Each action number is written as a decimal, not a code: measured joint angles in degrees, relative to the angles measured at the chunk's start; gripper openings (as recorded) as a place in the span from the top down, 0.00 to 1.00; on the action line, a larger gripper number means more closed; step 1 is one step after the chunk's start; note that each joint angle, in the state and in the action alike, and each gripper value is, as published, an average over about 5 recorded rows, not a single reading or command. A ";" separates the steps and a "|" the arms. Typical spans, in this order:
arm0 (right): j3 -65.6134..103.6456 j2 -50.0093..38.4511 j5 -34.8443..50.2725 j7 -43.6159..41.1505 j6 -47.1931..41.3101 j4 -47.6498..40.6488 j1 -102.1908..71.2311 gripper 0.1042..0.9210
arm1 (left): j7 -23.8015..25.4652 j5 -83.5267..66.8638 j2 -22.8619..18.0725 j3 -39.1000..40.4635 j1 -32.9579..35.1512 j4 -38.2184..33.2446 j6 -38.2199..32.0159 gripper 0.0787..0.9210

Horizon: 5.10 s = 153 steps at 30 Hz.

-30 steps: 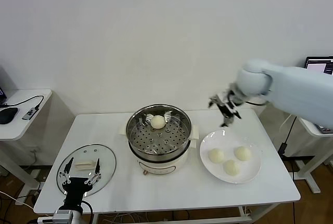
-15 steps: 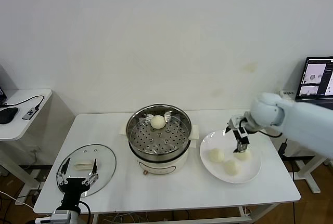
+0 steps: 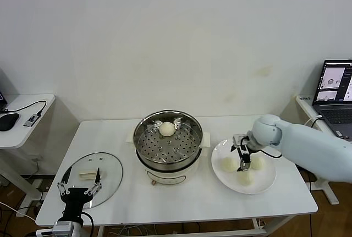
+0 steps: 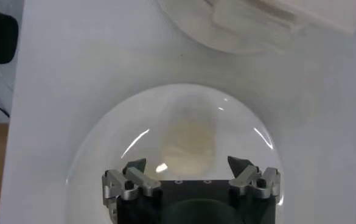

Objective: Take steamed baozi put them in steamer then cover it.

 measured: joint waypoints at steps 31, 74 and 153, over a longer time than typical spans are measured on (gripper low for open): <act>3.05 4.17 -2.08 -2.21 -0.51 -6.82 -2.25 0.38 | -0.02 -0.14 0.06 0.16 -0.68 0.49 0.00 0.12; -13.40 32.57 32.07 7.73 -17.36 -8.24 25.52 0.36 | -0.19 -0.93 -0.16 0.12 -2.30 -0.15 -0.30 0.12; -1.12 -15.50 -0.01 -3.73 -3.06 14.59 2.69 0.12 | 0.49 1.80 -1.08 1.02 -0.20 0.14 -2.22 0.12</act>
